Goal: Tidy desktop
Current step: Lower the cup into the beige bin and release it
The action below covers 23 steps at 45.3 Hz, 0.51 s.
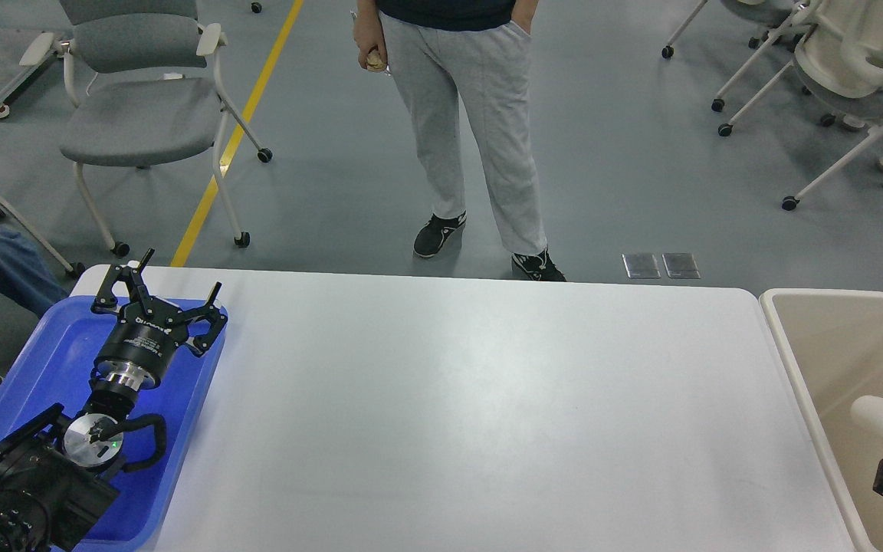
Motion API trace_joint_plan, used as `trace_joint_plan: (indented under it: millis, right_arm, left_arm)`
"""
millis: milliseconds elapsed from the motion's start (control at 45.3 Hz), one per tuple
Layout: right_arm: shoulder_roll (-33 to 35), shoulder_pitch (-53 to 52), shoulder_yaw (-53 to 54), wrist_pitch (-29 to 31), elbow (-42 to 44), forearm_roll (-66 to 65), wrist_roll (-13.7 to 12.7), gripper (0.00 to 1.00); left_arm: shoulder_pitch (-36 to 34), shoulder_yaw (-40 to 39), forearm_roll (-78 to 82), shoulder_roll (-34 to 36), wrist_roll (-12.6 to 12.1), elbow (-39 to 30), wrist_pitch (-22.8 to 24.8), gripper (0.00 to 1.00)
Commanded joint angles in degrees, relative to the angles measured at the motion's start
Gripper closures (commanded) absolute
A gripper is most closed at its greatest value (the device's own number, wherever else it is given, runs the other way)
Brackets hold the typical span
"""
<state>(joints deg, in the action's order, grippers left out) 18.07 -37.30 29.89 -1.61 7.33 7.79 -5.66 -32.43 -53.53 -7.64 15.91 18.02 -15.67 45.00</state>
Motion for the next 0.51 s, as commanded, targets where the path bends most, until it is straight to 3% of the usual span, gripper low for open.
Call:
trace_joint_plan:
  millis: [0, 331, 353, 398, 486]
  right_arm:
    - [-0.1, -0.1, 4.1, -1.4, -0.2, 1.3, -2.9, 1.0]
    - [2.0, -1.7, 4.9, -1.2, -0.5, 1.3, -2.8, 1.0]
    - [2.1, -2.0, 4.9, -0.9, -0.5, 1.3, -2.8, 0.83]
    - [2.6, -2.4, 4.9, -0.5, -0.6, 1.3, -2.9, 0.0]
    - [3.8, -2.5, 4.8, -0.4, -1.4, 1.3, -2.8, 0.0]
  left_arm:
    - [0.0, 0.0, 0.0, 0.0, 0.0, 0.0, 0.0, 0.0]
    - [0.0, 0.0, 0.0, 0.0, 0.0, 0.0, 0.0, 0.0]
    - [0.0, 0.0, 0.1, 0.0, 0.0, -0.1, 0.0, 0.0]
    - [0.0, 0.0, 0.0, 0.0, 0.0, 0.0, 0.0, 0.0]
    - [0.0, 0.0, 0.1, 0.0, 0.0, -0.1, 0.0, 0.0]
